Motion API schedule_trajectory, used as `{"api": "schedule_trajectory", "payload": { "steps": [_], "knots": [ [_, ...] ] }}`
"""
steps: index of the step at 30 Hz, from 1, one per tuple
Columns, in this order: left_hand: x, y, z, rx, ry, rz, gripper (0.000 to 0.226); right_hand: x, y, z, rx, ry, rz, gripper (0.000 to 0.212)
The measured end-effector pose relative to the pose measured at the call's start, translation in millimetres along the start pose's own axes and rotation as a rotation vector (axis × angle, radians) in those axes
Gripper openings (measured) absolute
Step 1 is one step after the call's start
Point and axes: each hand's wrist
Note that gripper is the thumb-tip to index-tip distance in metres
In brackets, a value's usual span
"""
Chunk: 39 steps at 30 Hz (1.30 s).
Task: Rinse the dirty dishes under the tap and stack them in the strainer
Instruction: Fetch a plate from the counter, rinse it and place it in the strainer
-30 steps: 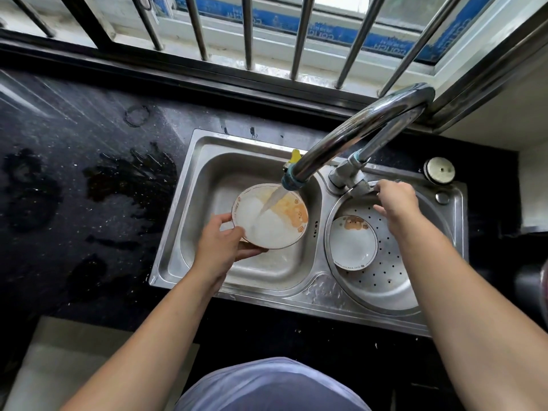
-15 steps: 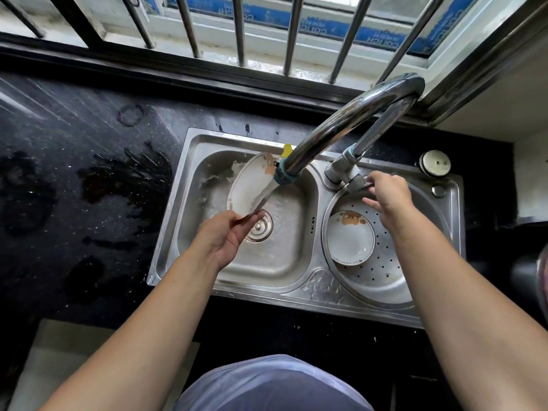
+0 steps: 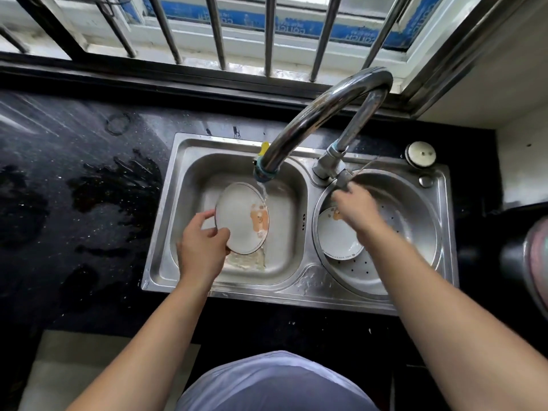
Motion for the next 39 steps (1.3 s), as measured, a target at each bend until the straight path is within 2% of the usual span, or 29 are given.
{"api": "schedule_trajectory", "payload": {
  "steps": [1, 2, 4, 5, 7, 9, 12, 14, 16, 18, 20, 23, 26, 28, 31, 35, 39],
  "knots": [
    [3.3, 0.7, -1.1, -0.137, -0.105, -0.032, 0.039, 12.2, -11.9, -5.8, 0.01, 0.038, 0.068, 0.009],
    [6.6, 1.8, -3.4, -0.241, -0.206, -0.06, 0.042, 24.6, -23.8, -9.5, 0.0, 0.056, 0.154, 0.015],
    [13.5, 1.2, -10.1, -0.346, -0.366, -0.051, 0.047, 44.1, -42.9, -10.9, -0.092, 0.016, 0.348, 0.045],
    [15.8, 0.3, -13.2, -0.38, -0.432, -0.033, 0.048, 50.4, -49.9, -10.6, -0.184, -0.025, 0.435, 0.054],
    [18.8, -0.6, -17.6, -0.437, -0.59, -0.008, 0.046, 58.0, -60.5, -7.9, -0.373, -0.104, 0.552, 0.054],
    [21.5, 0.6, -22.2, -0.455, -0.76, 0.016, 0.04, 60.6, -62.1, -4.2, -0.495, -0.156, 0.578, 0.05],
    [18.4, 4.9, -30.6, -0.447, -0.95, 0.037, 0.038, 56.0, -47.6, 1.0, -0.706, -0.256, 0.593, 0.023],
    [16.3, 7.0, -34.3, -0.439, -1.073, 0.05, 0.037, 52.5, -37.3, 3.0, -0.856, -0.338, 0.624, 0.033],
    [17.3, 7.7, -37.8, -0.442, -1.149, 0.083, 0.034, 50.6, -32.4, 5.3, -0.829, -0.327, 0.608, 0.031],
    [20.4, 6.2, -38.9, -0.426, -1.159, 0.102, 0.03, 53.1, -30.1, 7.4, -0.688, -0.242, 0.575, 0.023],
    [21.1, 2.9, -36.7, -0.362, -1.083, 0.069, 0.03, 58.6, -28.0, 7.0, -0.55, -0.129, 0.532, 0.029],
    [13.5, -4.1, -28.7, -0.157, -0.744, 0.048, 0.036, 65.1, -18.3, -1.9, -0.34, 0.073, 0.452, 0.031],
    [9.2, -20.3, -20.7, 0.08, -0.406, 0.202, 0.049, 65.2, -3.1, -18.8, 0.245, 0.367, 0.232, 0.03],
    [13.9, -37.0, -16.4, 0.192, -0.197, 0.316, 0.05, 64.3, 10.3, -24.4, 0.472, 0.426, 0.057, 0.032],
    [25.6, -66.7, -13.3, 0.211, 0.016, 0.368, 0.025, 56.2, 32.6, -39.3, 0.404, 0.359, 0.023, 0.039],
    [40.3, -113.1, -15.7, 0.201, 0.144, 0.517, 0.018, 44.2, 63.0, -80.4, 0.223, 0.1, 0.041, 0.047],
    [57.5, -161.9, -12.6, 0.093, 0.237, 0.657, 0.013, 37.3, 92.2, -129.0, 0.178, -0.097, -0.1, 0.033]
  ]
}}
Point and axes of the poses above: each hand's wrist, its own x-axis away from the middle knuckle, its own y-axis out of the back of the hand, z = x × y, and after that the axes turned 4 degrees about x, right-handed
